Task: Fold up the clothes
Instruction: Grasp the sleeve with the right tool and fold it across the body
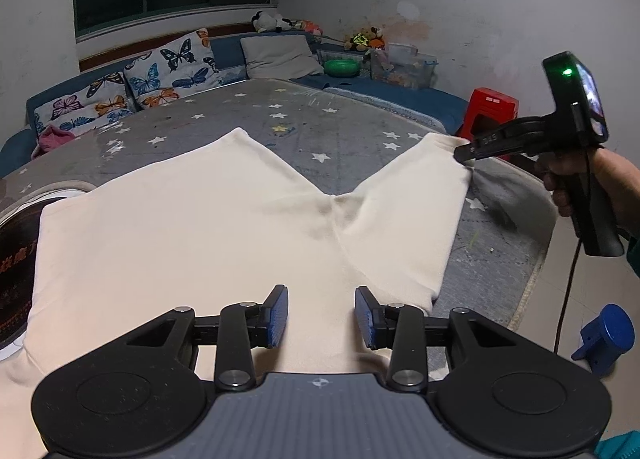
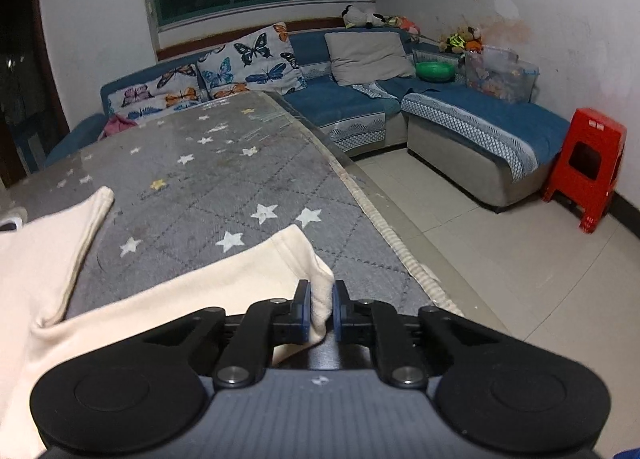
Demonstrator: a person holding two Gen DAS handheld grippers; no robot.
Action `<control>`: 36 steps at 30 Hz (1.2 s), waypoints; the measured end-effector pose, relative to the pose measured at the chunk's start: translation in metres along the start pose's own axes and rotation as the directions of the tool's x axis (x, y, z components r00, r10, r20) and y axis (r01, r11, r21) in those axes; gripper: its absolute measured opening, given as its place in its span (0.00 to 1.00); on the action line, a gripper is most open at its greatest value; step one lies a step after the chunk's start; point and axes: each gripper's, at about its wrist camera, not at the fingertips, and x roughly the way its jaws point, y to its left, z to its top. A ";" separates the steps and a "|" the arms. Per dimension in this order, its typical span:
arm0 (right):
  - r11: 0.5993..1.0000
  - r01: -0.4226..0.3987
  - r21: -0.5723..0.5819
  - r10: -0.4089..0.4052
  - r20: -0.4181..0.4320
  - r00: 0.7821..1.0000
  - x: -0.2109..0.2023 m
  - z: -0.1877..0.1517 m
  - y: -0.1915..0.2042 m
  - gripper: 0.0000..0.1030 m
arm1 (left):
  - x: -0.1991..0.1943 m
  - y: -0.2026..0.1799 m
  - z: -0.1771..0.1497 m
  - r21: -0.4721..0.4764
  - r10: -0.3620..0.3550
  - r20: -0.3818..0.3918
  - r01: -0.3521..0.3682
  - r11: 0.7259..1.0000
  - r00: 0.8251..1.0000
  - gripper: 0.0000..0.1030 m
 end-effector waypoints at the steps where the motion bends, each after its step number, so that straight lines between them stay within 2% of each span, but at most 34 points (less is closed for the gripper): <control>1: 1.000 -0.010 0.008 0.010 0.009 1.000 -0.004 0.001 -0.001 0.08 | 0.001 -0.001 0.000 0.003 -0.002 -0.001 0.002 1.000 1.000 0.39; 7: 0.996 -0.087 0.014 0.085 0.084 0.993 -0.037 0.018 0.003 0.08 | 0.006 -0.007 -0.003 0.019 -0.014 -0.009 0.014 1.000 1.000 0.39; 10: 0.988 -0.152 -0.022 0.153 0.110 0.982 -0.055 0.030 0.021 0.08 | 0.008 -0.010 -0.004 0.029 -0.009 -0.002 0.009 1.000 1.000 0.41; 14: 0.968 -0.239 -0.077 0.248 0.137 0.959 -0.080 0.045 0.047 0.08 | 0.005 -0.009 -0.005 0.025 -0.011 0.008 0.010 1.000 1.000 0.41; 19: 0.928 -0.342 -0.148 0.364 0.163 0.917 -0.111 0.064 0.080 0.07 | -0.013 0.004 -0.007 -0.013 0.006 0.046 -0.005 1.000 0.999 0.44; 25: 0.841 -0.475 -0.259 0.513 0.101 0.853 -0.124 0.060 0.152 0.07 | -0.041 0.028 -0.015 -0.076 0.052 0.099 -0.045 0.996 0.994 0.47; 31: 0.720 -0.595 -0.357 0.641 0.017 0.767 -0.135 0.054 0.225 0.07 | -0.064 0.051 -0.027 -0.140 0.101 0.130 -0.083 0.987 0.986 0.50; 36: 0.651 -0.646 -0.399 0.666 -0.109 0.738 -0.120 0.028 0.273 0.07 | -0.076 0.067 -0.040 -0.207 0.144 0.125 -0.116 0.971 0.982 0.52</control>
